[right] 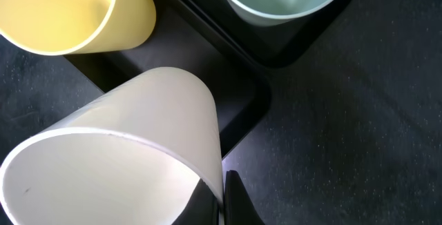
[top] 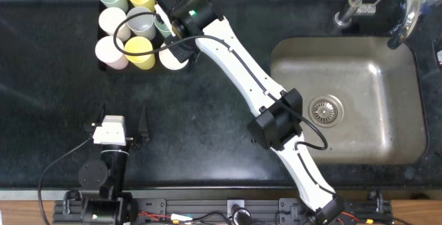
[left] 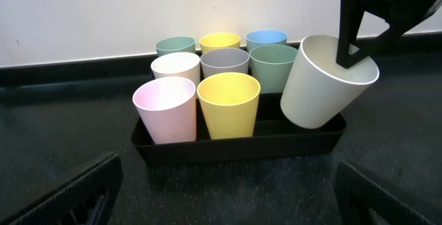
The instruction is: Store Cups
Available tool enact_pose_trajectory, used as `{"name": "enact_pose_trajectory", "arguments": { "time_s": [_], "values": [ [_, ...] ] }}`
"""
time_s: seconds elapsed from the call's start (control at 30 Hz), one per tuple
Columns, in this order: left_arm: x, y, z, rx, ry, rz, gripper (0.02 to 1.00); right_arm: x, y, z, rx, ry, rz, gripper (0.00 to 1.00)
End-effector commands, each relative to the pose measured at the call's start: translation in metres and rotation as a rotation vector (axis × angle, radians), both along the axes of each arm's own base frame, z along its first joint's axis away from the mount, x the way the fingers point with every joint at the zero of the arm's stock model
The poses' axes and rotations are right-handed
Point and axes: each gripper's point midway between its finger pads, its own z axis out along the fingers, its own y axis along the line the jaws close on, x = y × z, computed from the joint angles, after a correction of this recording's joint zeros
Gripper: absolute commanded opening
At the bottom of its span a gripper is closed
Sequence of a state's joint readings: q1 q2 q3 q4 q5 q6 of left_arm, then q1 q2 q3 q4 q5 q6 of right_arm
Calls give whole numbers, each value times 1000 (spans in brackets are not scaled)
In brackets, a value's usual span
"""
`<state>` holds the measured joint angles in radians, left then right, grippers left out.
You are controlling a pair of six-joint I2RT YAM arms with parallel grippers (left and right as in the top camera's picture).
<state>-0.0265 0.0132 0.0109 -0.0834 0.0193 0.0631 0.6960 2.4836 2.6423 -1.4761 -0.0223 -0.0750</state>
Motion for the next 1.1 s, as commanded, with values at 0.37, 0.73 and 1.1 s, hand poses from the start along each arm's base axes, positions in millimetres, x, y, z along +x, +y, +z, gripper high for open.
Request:
{"name": "enact_pose_trajectory", "arguments": {
  "time_s": [0.37,0.73,1.1],
  "values": [
    [-1,0,1,19,-4,-4,1000,4,0,-8,-3,0,15,45],
    [-1,0,1,19,-4,-4,1000,4,-2,-24,-36,25,35,42],
    [-1,0,1,19,-4,-4,1000,9,-5,-40,-71,22,52,45]
  ]
}}
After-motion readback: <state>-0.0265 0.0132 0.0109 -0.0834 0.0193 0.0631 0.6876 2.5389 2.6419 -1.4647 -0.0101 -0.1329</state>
